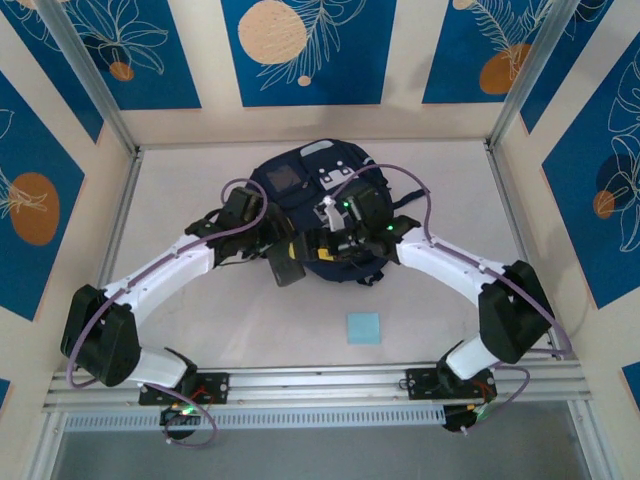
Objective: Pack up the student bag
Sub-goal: Pass the glasses case, then open the student bag at the top-center of the table.
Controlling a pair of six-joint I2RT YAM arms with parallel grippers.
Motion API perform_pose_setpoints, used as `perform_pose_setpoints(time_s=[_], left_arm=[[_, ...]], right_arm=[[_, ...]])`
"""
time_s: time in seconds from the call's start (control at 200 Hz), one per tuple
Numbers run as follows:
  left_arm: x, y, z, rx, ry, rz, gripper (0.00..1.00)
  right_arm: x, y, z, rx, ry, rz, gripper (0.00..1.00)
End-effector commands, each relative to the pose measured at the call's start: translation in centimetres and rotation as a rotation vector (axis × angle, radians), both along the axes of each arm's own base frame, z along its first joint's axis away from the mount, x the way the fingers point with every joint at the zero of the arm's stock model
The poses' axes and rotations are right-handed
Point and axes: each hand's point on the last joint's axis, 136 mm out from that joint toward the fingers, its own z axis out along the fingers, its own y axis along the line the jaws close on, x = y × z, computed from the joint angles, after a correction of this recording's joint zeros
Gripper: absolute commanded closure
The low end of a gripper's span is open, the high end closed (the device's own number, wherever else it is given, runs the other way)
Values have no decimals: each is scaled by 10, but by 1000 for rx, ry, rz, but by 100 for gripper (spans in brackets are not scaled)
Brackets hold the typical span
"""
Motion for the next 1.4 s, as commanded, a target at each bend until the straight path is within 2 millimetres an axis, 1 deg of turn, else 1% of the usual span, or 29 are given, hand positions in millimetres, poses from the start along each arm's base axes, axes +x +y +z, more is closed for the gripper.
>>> perform_pose_setpoints(time_s=[0.0, 0.11, 0.18, 0.195, 0.21, 0.26, 0.325, 0.395, 0.48, 0.495, 0.51, 0.54, 0.55, 0.625, 0.69, 0.77, 0.83, 0.915, 0.96, 1.035, 1.04, 1.06, 1.075, 1.08, 1.085, 1.125, 1.215, 1.28, 1.395], left_arm=[[10, -13, 21, -109, -29, 21, 46], [10, -14, 25, -134, -38, 32, 46], [10, -14, 27, -151, -44, 41, 46], [10, -14, 27, -154, -44, 44, 46], [10, -14, 27, -157, -44, 44, 46], [9, -13, 26, -157, -44, 45, 46], [9, -13, 24, -154, -41, 43, 44], [9, -15, 22, -153, -36, 34, 34], [12, -17, 23, -146, -43, 18, 22], [13, -18, 23, -143, -48, 16, 19], [14, -18, 24, -141, -52, 12, 16], [16, -19, 28, -135, -64, 4, 3], [17, -19, 29, -131, -67, 1, 1], [25, -18, 41, -89, -107, -16, 0], [32, -16, 56, -45, -152, -30, 0], [41, -18, 73, -13, -209, -58, 0], [46, -24, 79, 4, -238, -97, 0], [49, -42, 83, 38, -270, -187, 0], [50, -52, 79, 88, -275, -248, 0], [50, -72, 74, 188, -297, -363, 0], [49, -73, 73, 194, -300, -371, 0], [49, -80, 72, 211, -308, -407, 0], [48, -85, 69, 226, -312, -435, 1], [48, -86, 69, 229, -315, -442, 1], [48, -87, 68, 234, -316, -451, 1], [47, -96, 61, 277, -315, -506, 3], [44, -117, 45, 361, -321, -646, 10], [43, -129, 34, 424, -324, -726, 16], [41, -142, 10, 538, -324, -842, 19]], right_arm=[[-1, 18, 0, 65, 13, 46, 7], [-3, 27, -6, 76, 32, 72, 16], [-5, 31, -9, 78, 43, 84, 26], [-6, 32, -9, 80, 46, 86, 30], [-5, 32, -9, 82, 47, 86, 32], [-7, 33, -10, 91, 58, 90, 44], [-8, 33, -8, 105, 62, 92, 56], [-9, 33, -3, 120, 68, 93, 68], [-8, 29, 4, 156, 87, 100, 89], [-7, 28, 5, 160, 88, 97, 91], [-7, 26, 6, 163, 90, 96, 92], [-5, 23, 7, 167, 95, 88, 92], [-5, 21, 7, 168, 96, 85, 92], [1, 8, 7, 169, 104, 54, 92], [7, -8, 5, 165, 116, 16, 92], [15, -35, 3, 143, 115, -48, 92], [21, -59, 3, 122, 101, -107, 92], [35, -102, 3, 82, 91, -228, 92], [40, -124, 3, 58, 84, -296, 92], [51, -168, 0, -1, 89, -432, 94], [52, -174, 0, -10, 91, -452, 95], [54, -182, 0, -21, 93, -478, 95], [57, -193, -1, -33, 97, -516, 95], [57, -193, -1, -33, 97, -516, 95], [58, -199, -1, -39, 100, -533, 95], [61, -218, 0, -45, 108, -592, 95], [65, -254, 2, -43, 128, -711, 95], [67, -275, 4, -34, 134, -783, 95], [67, -299, 11, 8, 133, -857, 95]])
